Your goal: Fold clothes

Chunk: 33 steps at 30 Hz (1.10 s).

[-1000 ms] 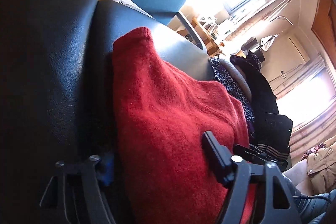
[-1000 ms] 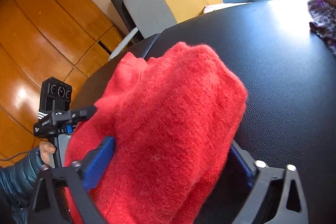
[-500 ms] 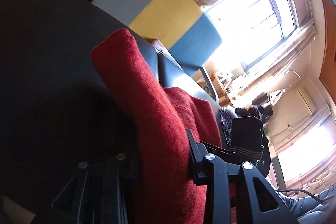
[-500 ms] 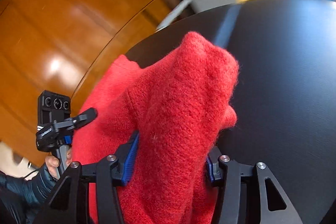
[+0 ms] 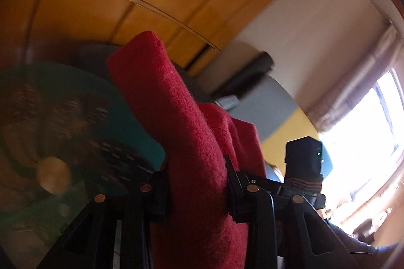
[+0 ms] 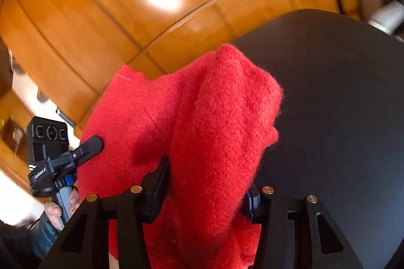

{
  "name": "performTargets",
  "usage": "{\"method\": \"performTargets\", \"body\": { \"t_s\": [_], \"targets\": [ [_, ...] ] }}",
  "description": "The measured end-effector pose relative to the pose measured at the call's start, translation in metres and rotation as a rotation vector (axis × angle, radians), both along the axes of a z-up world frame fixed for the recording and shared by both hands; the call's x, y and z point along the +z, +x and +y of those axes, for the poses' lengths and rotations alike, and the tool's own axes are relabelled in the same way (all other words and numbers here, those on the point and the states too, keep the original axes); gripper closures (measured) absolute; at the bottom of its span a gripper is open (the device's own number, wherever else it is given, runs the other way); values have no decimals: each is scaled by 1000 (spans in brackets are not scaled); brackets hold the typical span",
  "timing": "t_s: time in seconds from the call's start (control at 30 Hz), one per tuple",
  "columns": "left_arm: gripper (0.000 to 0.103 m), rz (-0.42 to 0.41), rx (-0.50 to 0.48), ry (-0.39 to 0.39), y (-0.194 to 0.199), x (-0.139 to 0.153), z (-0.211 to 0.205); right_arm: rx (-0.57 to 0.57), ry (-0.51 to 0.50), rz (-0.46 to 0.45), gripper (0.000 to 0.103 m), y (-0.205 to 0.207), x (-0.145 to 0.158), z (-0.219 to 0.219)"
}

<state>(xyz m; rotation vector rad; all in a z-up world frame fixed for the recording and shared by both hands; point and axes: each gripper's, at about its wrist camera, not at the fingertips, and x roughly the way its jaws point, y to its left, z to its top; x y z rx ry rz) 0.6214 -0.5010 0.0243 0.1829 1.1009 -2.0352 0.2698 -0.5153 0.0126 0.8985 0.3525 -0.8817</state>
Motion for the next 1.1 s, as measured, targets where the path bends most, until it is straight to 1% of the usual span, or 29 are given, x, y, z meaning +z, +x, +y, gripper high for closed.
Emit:
{"method": "performTargets", "body": {
  "t_s": [0.1,0.17,0.2,0.27,0.3,0.37,0.4,0.47,0.5,0.57,0.6,0.67,0.7,0.73,0.8,0.83,0.87,0.93,1.03,1.1],
  "targets": [
    [69,-60,72,67,14,-28,-21,22,49,52,53,27,-16,-42],
    [69,-100,117,133,18,-50,-32,7,94,61,51,30,-30,-70],
    [69,-108,135,162,19,-59,-33,-4,103,65,45,29,-33,-74],
    [66,-116,154,186,22,-69,-34,-30,109,73,43,26,-36,-75],
    [63,-125,163,180,22,-67,-33,-42,113,78,43,25,-38,-76],
    [60,-148,183,157,20,-60,-30,-60,42,145,43,21,-25,-67],
    [57,-159,192,145,20,-57,-28,-63,-5,175,43,19,-14,-61],
    [56,-181,211,122,18,-50,-25,-44,-101,207,43,20,14,-41],
    [55,-192,221,111,17,-47,-23,-10,-146,210,43,23,27,-30],
    [53,-214,240,88,16,-40,-20,105,-206,222,43,40,40,-13],
    [48,-225,250,76,15,-37,-19,165,-233,229,44,50,45,-4],
    [46,-248,269,53,13,-30,-15,268,-235,258,46,78,38,-1],
    [46,-259,278,42,12,-27,-14,293,-220,292,48,85,29,-2],
    [46,-249,266,70,7,-33,-18,306,-200,333,48,89,18,-2],
    [46,-217,228,149,-5,-52,-30,286,-150,420,50,91,-9,-12],
    [46,-221,233,185,-11,-62,-34,272,-124,463,50,92,-23,-18],
    [46,-249,253,188,-17,-70,-36,257,-117,464,50,85,-32,-18],
    [46,-316,285,139,-29,-73,-32,215,-107,410,50,77,-37,-24],
    [44,-380,331,118,-37,-76,-38,169,-102,397,48,80,-40,-29],
    [44,-395,354,120,-38,-77,-44,140,-92,379,47,85,-41,-29]
  ]
}}
